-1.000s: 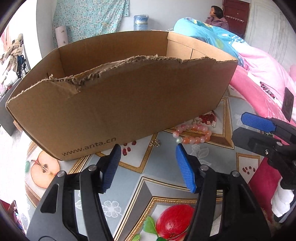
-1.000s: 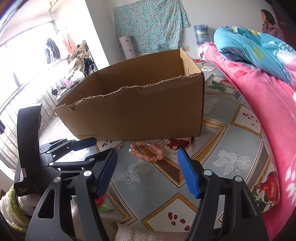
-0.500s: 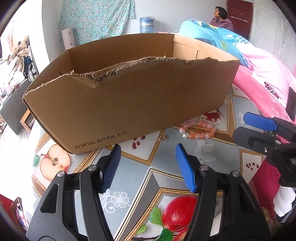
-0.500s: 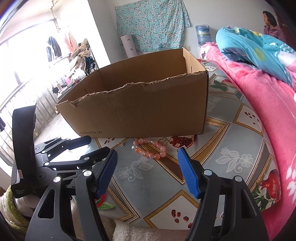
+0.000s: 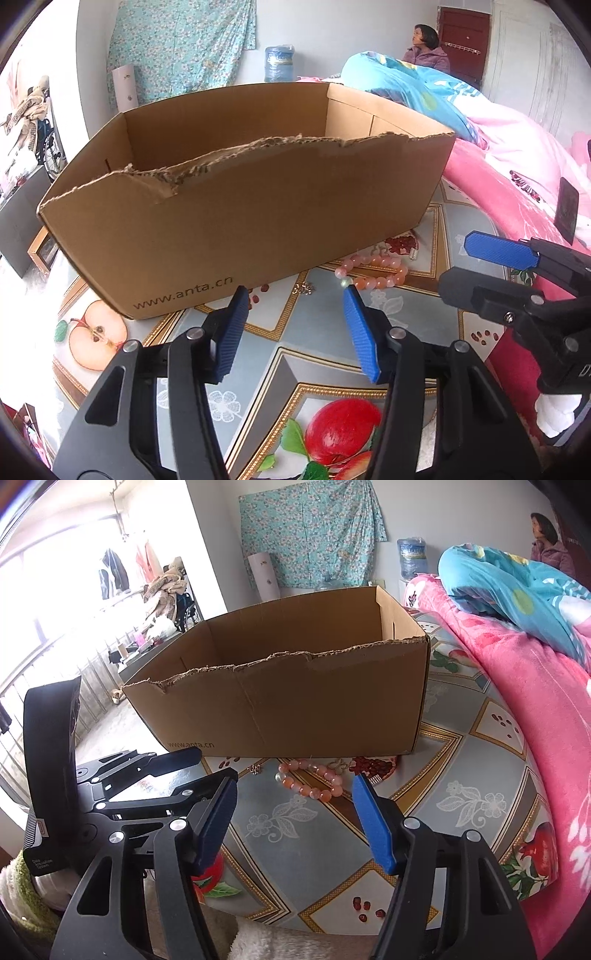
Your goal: Organize jewelry
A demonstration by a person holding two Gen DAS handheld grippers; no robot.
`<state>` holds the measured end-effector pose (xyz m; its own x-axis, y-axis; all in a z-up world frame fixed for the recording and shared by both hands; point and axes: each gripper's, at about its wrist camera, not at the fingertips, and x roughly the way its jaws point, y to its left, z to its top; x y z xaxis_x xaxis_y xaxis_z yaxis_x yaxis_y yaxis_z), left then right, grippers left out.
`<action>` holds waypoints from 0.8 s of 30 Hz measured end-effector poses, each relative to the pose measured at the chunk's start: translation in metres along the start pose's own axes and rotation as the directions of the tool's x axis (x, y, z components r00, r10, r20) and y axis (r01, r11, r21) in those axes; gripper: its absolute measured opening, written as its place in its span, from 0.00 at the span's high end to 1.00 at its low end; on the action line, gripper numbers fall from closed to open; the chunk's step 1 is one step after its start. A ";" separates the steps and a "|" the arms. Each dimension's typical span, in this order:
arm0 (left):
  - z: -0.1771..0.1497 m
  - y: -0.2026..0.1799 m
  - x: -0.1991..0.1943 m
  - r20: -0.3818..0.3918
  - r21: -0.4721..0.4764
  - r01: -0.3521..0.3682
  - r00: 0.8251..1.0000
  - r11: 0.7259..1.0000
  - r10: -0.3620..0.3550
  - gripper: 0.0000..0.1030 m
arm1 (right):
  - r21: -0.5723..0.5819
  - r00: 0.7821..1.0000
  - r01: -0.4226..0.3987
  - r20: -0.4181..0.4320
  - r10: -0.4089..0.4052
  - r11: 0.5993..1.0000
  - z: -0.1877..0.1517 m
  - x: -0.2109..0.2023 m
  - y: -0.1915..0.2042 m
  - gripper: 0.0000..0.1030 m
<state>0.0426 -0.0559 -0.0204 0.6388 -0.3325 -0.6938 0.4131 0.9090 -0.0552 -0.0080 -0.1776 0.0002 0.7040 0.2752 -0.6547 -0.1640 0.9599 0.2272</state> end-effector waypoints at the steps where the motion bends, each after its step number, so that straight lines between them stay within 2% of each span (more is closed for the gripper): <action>1: 0.002 -0.002 0.003 -0.009 0.013 0.008 1.000 1.000 -0.008 0.59 | 0.009 1.000 0.001 -0.005 -0.001 1.000 0.000 0.002 -0.002 0.39; 6: 0.008 -0.007 0.012 -0.025 0.030 0.025 0.999 0.999 -0.024 0.65 | 0.033 1.000 -0.003 -0.010 0.003 0.999 0.000 0.006 -0.008 0.41; 18: 0.010 -0.007 0.041 -0.082 0.056 -0.011 0.997 0.998 0.015 0.81 | 0.053 1.000 -0.010 -0.023 0.011 0.999 0.000 0.015 -0.017 0.44; 20: 0.010 -0.007 0.043 -0.083 0.074 -0.020 0.996 0.997 0.026 0.85 | 0.061 1.000 -0.010 -0.026 0.011 0.998 0.000 0.015 -0.019 0.45; 22: 0.009 -0.005 0.044 -0.078 0.065 -0.021 0.997 0.998 0.026 0.96 | 0.061 1.000 -0.002 -0.026 0.004 0.998 -0.001 0.016 -0.019 0.46; 24: 0.008 -0.003 0.043 -0.077 0.062 -0.018 0.997 0.998 0.022 0.98 | 0.061 1.000 0.001 -0.026 0.000 0.998 -0.001 0.016 -0.018 0.47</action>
<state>0.0736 -0.0747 -0.0441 0.5961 -0.2919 -0.7479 0.4411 0.8975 0.0013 0.0059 -0.1901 -0.0150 0.6856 0.2766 -0.6734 -0.1201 0.9553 0.2701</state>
